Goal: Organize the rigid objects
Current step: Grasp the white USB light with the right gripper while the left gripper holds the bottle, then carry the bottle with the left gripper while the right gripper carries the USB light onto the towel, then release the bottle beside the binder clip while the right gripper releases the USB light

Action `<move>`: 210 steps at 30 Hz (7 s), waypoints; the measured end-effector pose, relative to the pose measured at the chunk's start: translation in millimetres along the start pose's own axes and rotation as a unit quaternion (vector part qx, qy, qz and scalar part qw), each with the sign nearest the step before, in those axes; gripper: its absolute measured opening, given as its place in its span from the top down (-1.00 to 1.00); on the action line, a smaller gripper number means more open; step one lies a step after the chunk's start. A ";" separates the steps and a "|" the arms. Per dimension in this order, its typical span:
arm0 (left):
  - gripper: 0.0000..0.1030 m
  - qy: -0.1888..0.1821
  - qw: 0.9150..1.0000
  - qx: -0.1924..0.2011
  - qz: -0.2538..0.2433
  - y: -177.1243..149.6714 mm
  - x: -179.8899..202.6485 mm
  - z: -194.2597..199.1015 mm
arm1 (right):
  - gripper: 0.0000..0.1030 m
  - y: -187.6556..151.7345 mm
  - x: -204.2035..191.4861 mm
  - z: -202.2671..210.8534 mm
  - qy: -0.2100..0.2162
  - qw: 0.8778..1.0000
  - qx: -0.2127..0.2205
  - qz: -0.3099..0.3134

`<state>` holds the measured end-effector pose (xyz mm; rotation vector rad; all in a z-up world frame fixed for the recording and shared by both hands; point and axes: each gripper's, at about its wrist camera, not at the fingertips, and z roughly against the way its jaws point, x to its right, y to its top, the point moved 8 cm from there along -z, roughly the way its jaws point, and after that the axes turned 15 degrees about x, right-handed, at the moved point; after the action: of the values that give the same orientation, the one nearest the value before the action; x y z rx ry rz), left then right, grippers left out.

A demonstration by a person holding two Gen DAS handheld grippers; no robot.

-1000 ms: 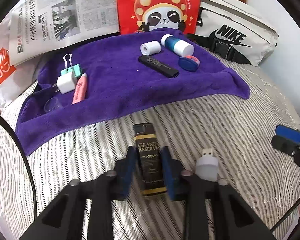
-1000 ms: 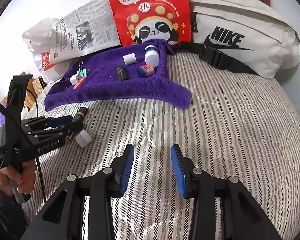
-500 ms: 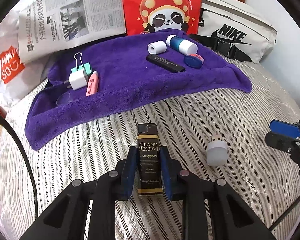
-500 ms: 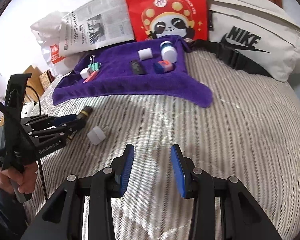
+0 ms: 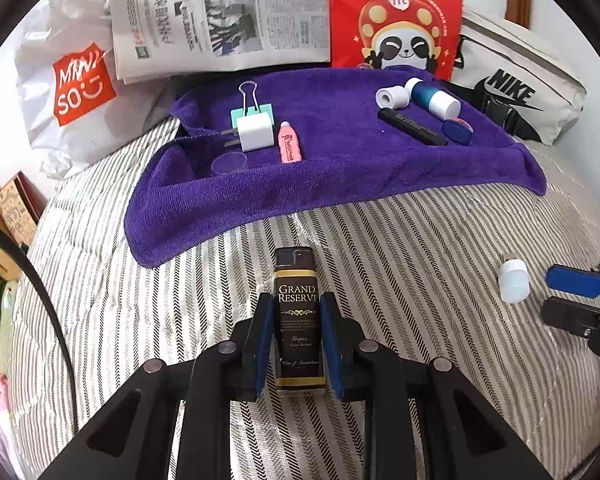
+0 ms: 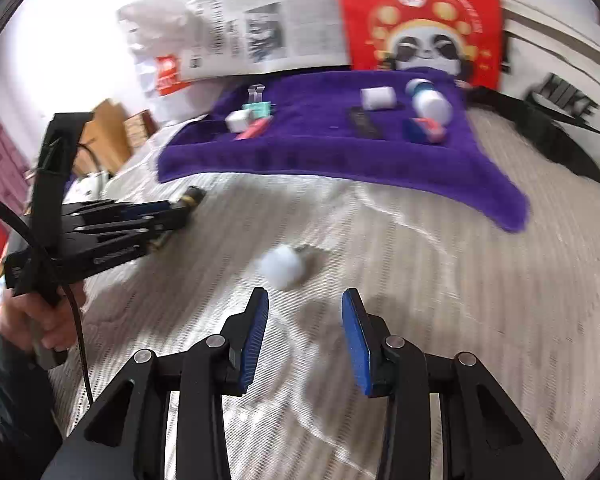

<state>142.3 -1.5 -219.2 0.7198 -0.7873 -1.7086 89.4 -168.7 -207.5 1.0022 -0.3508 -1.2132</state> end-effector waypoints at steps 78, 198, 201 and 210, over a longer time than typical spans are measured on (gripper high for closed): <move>0.57 -0.027 0.998 0.003 0.057 3.1 -10.1 10.2 | 0.29 16.9 46.5 -0.4 -0.112 0.993 0.002 0.046; -0.32 -0.005 0.999 0.012 0.051 72.6 -26.0 21.6 | 0.16 91.4 95.9 -116.6 -0.064 0.991 -0.110 -0.044; -0.40 -0.001 0.999 0.013 0.050 68.6 -25.8 33.7 | 0.15 91.8 94.6 -112.3 -0.065 0.990 -0.112 -0.053; -0.63 -0.015 0.996 0.020 0.080 68.2 -15.5 62.5 | -0.18 94.9 77.1 -70.0 -0.084 0.992 -0.086 -0.041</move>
<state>135.6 8.6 -126.2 0.6427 -0.8789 -1.5652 224.5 -205.2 -191.5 0.7740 -0.3340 -1.3821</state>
